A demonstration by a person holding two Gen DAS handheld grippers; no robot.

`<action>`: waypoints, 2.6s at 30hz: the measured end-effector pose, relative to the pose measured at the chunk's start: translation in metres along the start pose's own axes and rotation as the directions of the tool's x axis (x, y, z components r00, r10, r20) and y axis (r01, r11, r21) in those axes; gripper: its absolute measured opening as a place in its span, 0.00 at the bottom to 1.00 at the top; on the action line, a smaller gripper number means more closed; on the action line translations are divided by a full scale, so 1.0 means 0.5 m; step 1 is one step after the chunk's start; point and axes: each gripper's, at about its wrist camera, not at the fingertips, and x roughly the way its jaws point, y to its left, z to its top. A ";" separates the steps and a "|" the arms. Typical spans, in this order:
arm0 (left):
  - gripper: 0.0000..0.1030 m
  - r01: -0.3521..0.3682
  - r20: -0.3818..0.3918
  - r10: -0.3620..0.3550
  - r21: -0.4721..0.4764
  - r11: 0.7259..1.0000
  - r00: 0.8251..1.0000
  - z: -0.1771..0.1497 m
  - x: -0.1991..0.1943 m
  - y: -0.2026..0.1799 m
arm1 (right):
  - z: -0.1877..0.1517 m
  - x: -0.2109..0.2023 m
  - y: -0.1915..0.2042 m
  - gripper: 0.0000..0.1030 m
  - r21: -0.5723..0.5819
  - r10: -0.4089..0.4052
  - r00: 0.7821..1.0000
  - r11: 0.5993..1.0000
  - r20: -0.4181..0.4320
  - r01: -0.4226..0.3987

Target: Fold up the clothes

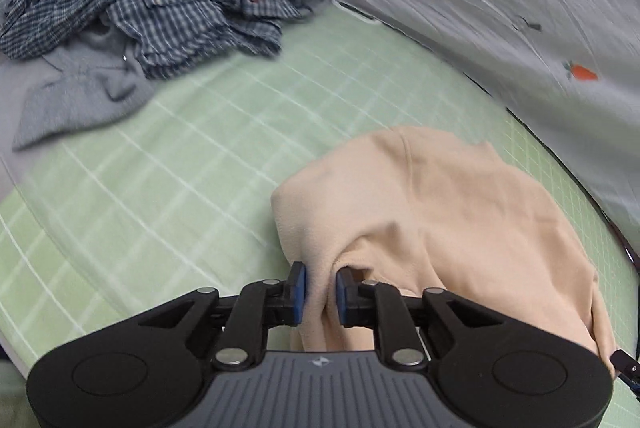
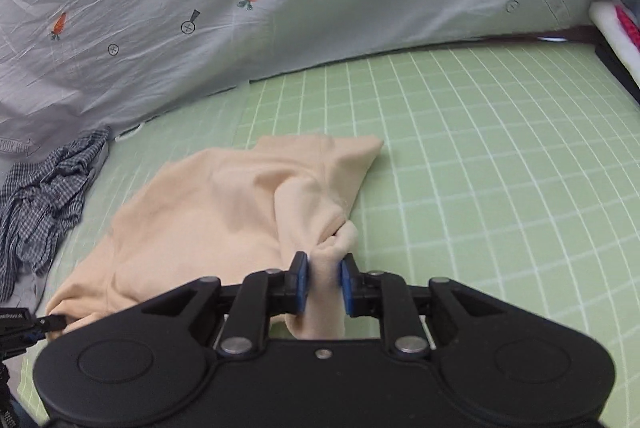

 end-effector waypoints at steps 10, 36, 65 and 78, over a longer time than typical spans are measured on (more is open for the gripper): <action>0.37 0.039 0.058 -0.033 -0.093 0.995 0.998 -0.072 -0.050 -0.066 | 0.033 -0.049 -0.077 0.40 -0.056 0.056 0.997 0.997 0.055 -0.053; 0.66 0.139 -0.037 -0.140 -0.029 0.990 0.989 -0.121 -0.023 -0.131 | 0.003 -0.016 -0.030 0.22 -0.164 0.210 0.978 0.965 0.002 -0.207; 0.04 0.398 -0.059 -0.416 -0.197 0.896 0.907 -0.067 0.124 -0.162 | 0.056 -0.017 -0.085 0.05 -0.144 0.110 0.984 0.985 0.138 -0.090; 0.04 0.488 0.258 -0.499 0.112 0.866 0.827 0.165 -0.087 -0.236 | 0.204 -0.168 -0.117 0.05 -0.077 0.102 0.897 0.994 0.431 -0.076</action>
